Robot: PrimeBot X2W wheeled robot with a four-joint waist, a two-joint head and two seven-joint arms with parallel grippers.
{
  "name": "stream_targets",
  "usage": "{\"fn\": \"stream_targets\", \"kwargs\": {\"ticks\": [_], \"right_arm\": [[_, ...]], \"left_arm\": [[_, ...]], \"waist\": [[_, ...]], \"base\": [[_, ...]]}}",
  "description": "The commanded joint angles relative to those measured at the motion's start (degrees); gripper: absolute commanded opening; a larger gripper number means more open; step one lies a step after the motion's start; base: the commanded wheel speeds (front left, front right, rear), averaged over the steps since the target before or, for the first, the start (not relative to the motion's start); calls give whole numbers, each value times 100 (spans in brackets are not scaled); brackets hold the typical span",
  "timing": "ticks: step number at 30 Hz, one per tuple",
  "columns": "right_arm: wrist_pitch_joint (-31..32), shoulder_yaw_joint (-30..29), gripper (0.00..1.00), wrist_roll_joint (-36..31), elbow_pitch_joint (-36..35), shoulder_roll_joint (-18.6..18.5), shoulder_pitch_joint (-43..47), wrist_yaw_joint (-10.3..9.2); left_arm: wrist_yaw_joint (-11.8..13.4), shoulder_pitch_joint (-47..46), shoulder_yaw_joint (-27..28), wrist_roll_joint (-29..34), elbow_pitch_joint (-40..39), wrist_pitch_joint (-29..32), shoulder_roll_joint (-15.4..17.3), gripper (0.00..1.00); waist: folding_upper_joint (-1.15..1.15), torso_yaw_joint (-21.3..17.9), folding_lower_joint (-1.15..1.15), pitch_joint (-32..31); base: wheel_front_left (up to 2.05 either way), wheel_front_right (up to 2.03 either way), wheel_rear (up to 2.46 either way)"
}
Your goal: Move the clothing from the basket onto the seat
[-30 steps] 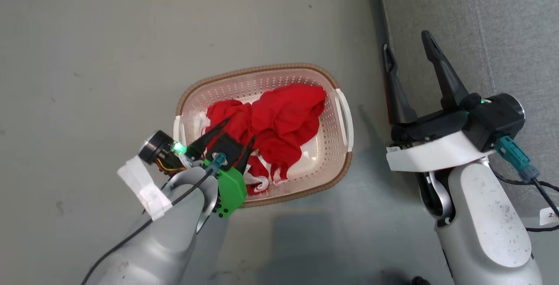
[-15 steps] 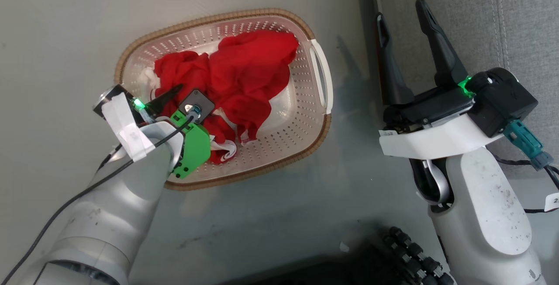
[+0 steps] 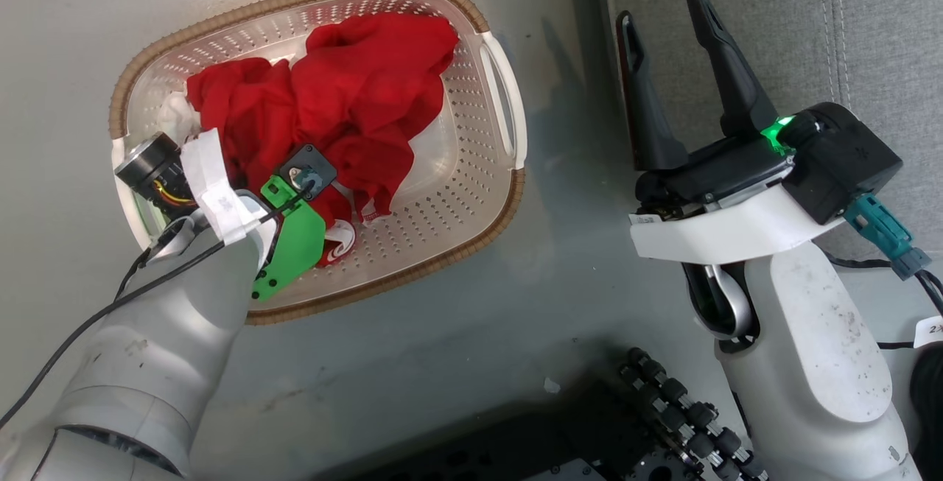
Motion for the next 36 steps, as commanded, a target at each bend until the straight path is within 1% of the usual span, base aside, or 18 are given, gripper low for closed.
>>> {"fn": "stream_targets", "kwargs": {"ticks": [1, 4, 7, 14, 17, 18, 21, 25, 31, 36], "right_arm": [[-19, -5, 100, -2, 3, -9, -84, 0], [-20, -35, 100, -97, 32, -10, -42, 0], [-20, -34, 100, -171, 71, -10, 16, 0], [-19, -56, 100, -265, 206, -13, 220, 0], [-20, -83, 100, -302, 289, -12, 315, 0], [-20, -97, 100, -321, 313, -13, 341, 0], [-19, -144, 100, -429, 385, -13, 460, 0], [-20, -220, 100, -566, 511, -13, 614, 0], [-19, -307, 100, -679, 652, -13, 885, 0], [-19, -362, 100, -784, 698, -14, 1080, 0]], "left_arm": [[41, -50, -70, 96, 27, -45, 60, 0], [68, 51, -87, 25, 27, -232, 61, 0], [53, 146, -5, -122, 13, -495, -12, 0], [-10, 423, 539, -890, -56, -1158, -254, 0], [-52, 617, 669, -1201, -157, -1423, -337, 0], [-59, 657, 686, -1201, -219, -1504, -353, 0], [-86, 884, 817, -1497, -429, -1633, -406, 0], [-110, 1196, 954, -1825, -944, -1704, -436, 0], [-110, 1884, 1278, -2175, -2421, -1699, -320, 0], [-84, 2391, 1556, -2314, -3555, -1699, -246, 0]], "waist": [[0, -4, -1, -30], [0, 26, -1, -145], [0, 84, -1, -309], [0, 280, -1, -890], [0, 358, -1, -1174], [0, 391, -1, -1264], [0, 477, -1, -1525], [0, 603, -1, -1894], [0, 798, -1, -2447], [0, 919, -1, -2822]], "base": [[0, 0, 0], [0, 0, 0], [0, 0, 0], [0, 0, 0], [0, 0, 0], [0, 0, 0], [0, 0, 0], [0, 0, 0], [0, 0, 0], [0, 0, 0]]}}
